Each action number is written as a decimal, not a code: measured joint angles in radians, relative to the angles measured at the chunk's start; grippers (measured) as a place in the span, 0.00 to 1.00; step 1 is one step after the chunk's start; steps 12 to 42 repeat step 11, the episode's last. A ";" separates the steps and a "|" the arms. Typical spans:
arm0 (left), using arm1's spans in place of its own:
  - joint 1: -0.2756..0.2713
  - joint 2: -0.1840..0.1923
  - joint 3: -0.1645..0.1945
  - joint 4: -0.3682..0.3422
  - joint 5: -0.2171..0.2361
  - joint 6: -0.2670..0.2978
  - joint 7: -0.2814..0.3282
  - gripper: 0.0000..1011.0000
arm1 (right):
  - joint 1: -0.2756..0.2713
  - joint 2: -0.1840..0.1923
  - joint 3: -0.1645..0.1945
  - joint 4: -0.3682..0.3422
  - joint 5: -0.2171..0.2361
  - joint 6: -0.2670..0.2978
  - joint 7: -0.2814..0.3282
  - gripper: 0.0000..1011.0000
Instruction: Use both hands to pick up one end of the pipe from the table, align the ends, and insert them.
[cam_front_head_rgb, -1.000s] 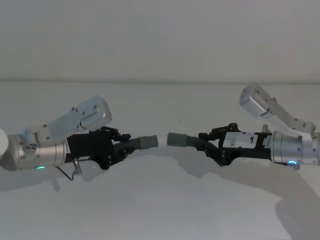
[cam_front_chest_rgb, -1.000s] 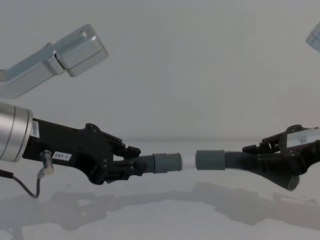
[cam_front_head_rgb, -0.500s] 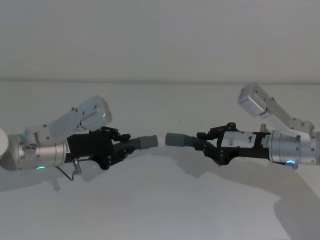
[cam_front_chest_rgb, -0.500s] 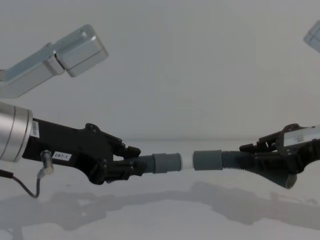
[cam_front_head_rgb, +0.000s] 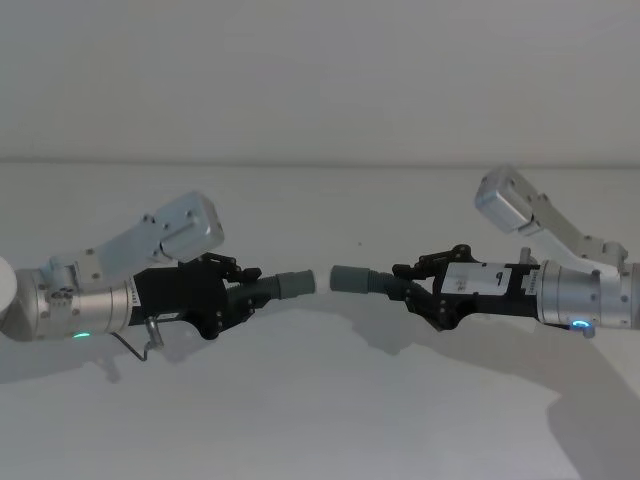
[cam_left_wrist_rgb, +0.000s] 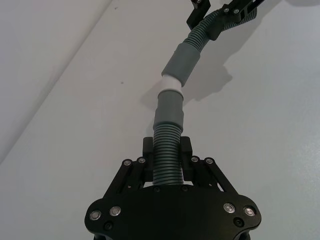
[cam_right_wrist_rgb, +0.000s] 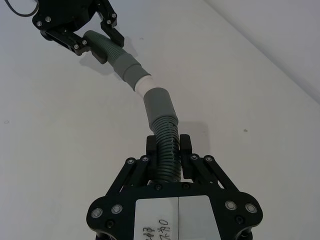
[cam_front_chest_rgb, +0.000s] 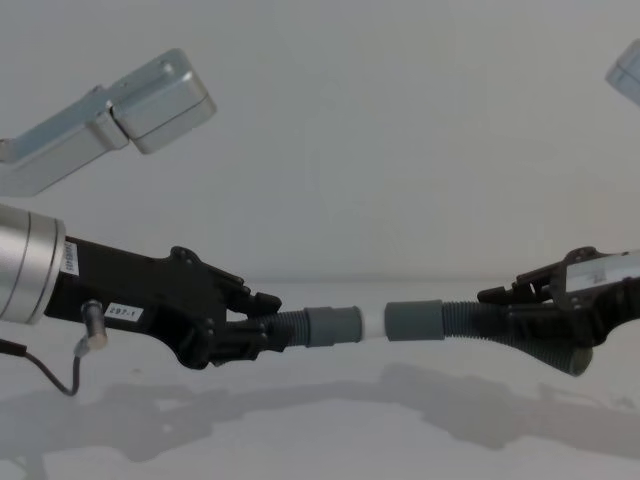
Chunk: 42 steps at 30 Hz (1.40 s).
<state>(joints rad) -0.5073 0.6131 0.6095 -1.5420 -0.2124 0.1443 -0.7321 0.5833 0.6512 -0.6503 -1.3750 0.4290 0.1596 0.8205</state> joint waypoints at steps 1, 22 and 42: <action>0.000 0.000 0.000 0.000 0.000 0.000 0.000 0.30 | 0.000 0.000 0.000 0.000 0.000 0.000 0.000 0.26; 0.000 0.000 0.000 0.000 0.000 0.000 0.000 0.30 | 0.001 -0.001 -0.001 0.000 0.000 0.000 0.000 0.26; 0.000 0.000 0.000 0.000 0.000 0.000 0.000 0.30 | 0.001 -0.001 -0.001 0.000 0.000 0.000 0.000 0.26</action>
